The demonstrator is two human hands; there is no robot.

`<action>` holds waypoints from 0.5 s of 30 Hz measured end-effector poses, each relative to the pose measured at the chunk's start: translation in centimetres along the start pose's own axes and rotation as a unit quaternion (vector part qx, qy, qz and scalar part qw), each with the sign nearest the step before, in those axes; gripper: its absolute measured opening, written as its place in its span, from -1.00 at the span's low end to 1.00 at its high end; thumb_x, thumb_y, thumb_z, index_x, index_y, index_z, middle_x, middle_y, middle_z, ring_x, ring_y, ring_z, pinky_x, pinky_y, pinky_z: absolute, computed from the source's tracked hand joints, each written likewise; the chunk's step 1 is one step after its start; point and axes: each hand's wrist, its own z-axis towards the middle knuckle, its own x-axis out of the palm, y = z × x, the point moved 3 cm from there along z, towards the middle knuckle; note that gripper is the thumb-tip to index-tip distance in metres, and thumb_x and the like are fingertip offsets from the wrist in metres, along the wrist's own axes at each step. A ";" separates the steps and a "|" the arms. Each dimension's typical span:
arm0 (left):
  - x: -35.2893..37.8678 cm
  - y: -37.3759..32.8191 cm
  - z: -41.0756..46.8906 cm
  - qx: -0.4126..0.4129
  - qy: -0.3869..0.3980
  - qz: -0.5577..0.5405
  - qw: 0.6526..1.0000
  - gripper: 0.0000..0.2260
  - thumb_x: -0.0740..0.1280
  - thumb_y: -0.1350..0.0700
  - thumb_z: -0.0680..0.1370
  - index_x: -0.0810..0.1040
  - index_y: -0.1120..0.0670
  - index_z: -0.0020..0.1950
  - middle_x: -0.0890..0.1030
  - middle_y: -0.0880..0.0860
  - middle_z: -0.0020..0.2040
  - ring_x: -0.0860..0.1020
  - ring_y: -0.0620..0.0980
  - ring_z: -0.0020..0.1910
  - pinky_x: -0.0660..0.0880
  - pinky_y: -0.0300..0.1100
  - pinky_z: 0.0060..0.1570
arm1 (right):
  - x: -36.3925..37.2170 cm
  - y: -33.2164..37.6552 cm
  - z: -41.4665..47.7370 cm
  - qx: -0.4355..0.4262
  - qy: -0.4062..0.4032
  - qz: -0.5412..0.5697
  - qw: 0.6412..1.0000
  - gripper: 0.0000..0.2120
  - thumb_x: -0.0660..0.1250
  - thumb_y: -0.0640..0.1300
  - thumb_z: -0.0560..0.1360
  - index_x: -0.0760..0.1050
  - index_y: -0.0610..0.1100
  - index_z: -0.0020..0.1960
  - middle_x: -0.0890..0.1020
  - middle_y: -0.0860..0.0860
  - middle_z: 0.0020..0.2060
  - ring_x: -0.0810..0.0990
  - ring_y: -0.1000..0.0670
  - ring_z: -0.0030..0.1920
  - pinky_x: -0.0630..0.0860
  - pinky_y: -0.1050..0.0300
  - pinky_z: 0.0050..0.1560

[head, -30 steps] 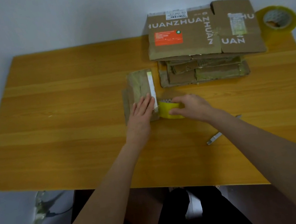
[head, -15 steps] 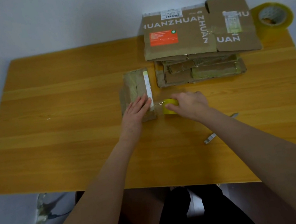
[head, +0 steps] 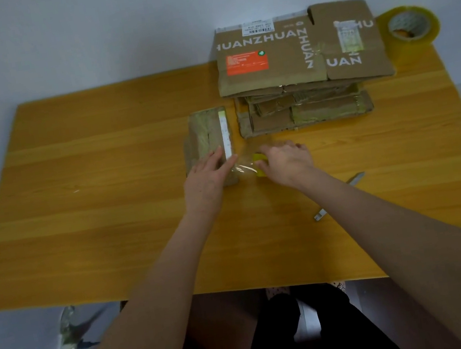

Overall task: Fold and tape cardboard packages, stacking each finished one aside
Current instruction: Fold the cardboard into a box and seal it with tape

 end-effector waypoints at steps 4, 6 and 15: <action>-0.5 0.1 -0.1 -0.022 0.014 0.022 0.999 -0.41 0.22 0.38 0.54 0.33 -0.12 0.46 0.31 0.05 0.49 0.33 0.09 0.43 0.43 -0.04 0.19 | 0.0 -0.4 -0.6 -0.008 -0.022 0.027 0.999 -0.64 0.13 0.08 0.62 0.33 0.08 0.40 0.56 -0.07 0.20 0.45 -0.14 0.27 0.31 -0.11 0.32; -0.8 0.2 -0.2 -0.026 0.017 0.016 0.999 -0.41 0.21 0.40 0.53 0.34 -0.12 0.46 0.31 0.04 0.49 0.33 0.08 0.43 0.48 -0.04 0.13 | 0.0 -0.3 -0.8 -0.002 -0.029 0.028 0.999 -0.63 0.14 0.10 0.62 0.34 0.10 0.40 0.53 -0.06 0.25 0.41 -0.13 0.31 0.30 -0.10 0.32; 0.2 -0.4 0.1 -0.024 0.038 0.025 0.999 -0.46 0.07 0.34 0.62 0.21 -0.12 0.52 0.20 0.19 0.52 0.18 0.18 0.50 0.12 0.10 0.44 | 3.2 -7.0 -6.0 0.205 -0.043 0.154 0.965 -0.58 0.12 0.19 0.61 0.48 -0.17 -0.02 0.55 -0.10 -0.15 0.55 -0.13 -0.17 0.46 0.05 -0.24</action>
